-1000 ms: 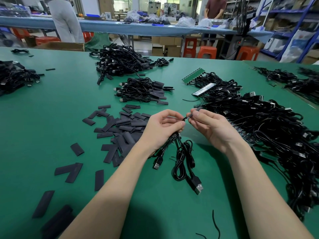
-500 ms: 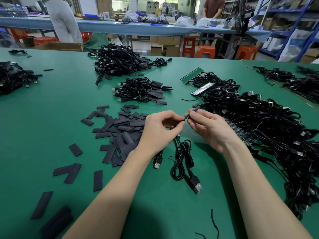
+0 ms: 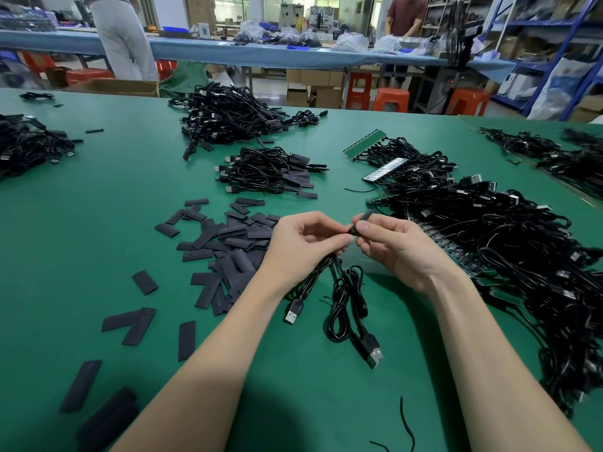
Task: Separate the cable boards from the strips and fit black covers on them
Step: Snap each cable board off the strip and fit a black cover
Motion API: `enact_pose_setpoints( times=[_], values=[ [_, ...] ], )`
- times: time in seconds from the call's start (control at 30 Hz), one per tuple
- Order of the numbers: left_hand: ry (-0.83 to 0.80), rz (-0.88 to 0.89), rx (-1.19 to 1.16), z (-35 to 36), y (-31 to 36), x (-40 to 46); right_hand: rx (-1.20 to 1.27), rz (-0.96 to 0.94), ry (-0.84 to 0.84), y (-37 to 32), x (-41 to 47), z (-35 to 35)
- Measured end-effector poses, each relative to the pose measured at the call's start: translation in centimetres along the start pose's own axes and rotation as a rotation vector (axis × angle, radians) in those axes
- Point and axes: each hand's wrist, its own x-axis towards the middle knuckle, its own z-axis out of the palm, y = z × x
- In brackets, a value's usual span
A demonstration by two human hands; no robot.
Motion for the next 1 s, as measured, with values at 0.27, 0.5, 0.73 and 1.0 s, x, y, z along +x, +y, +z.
enact_pose_setpoints(
  times=[0.27,0.5,0.73,1.0],
  values=[
    [-0.024,-0.052,-0.051,-0.2,0.0,0.0,-0.019,0.014,-0.027,0.1,-0.1,0.1],
    [-0.021,-0.059,-0.029,-0.3,-0.1,0.0,-0.023,0.027,-0.037,0.2,-0.2,0.1],
    [0.023,-0.038,-0.045,-0.2,-0.1,0.2,-0.005,-0.046,0.007,0.5,0.0,0.8],
    [0.036,-0.033,-0.073,-0.2,-0.1,0.2,0.067,-0.225,0.091,0.5,0.1,2.0]
  ],
)
